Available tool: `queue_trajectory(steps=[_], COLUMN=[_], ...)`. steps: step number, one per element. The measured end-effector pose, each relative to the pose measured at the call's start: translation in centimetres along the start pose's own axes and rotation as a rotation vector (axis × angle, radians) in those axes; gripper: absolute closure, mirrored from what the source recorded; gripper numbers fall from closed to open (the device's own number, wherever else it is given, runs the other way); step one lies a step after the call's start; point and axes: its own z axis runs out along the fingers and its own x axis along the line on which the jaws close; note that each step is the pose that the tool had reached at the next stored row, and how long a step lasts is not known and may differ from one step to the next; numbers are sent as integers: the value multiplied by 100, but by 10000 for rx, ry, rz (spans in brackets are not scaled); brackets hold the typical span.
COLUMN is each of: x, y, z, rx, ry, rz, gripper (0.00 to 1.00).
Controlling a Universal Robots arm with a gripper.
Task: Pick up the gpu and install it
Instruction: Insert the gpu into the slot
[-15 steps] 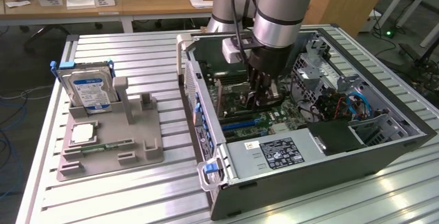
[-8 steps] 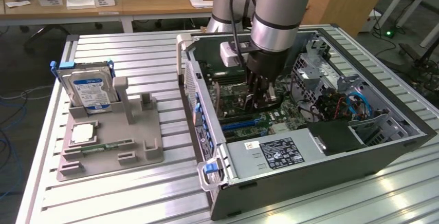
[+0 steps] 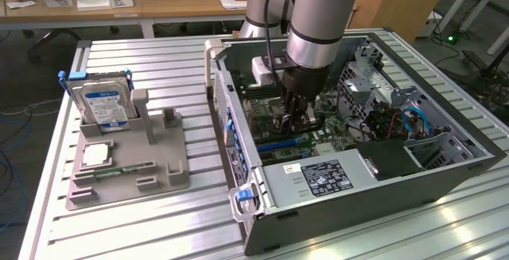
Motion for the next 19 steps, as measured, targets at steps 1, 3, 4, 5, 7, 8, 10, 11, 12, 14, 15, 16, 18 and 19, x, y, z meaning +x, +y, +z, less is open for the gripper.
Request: queue_trajectory(steps=[1,3,4,5,7,8,10,11,12,14,15,16,18,19], x=[1,14,19,24,29,30,31,31,32,31,31,31,32,33], y=[2,2,3,5,12,17,29,36,42,50,51,53,64,69], z=[13,34,45,55,73,82,97,102,106,118,125,132,142,145], rx=[-1,-3,-2,-2,-3,-3,-5,-6,-6,-6,-7,-10,-12,-13], ry=[1,2,0,0,-1,0,0,1,2,-1,-1,0,1,3], rz=[-1,-2,-1,0,0,-1,-1,-1,-1,-1,-2,-2,1,0], gripper=[72,72,72,72,72,72,72,72,72,72,72,72,72,72])
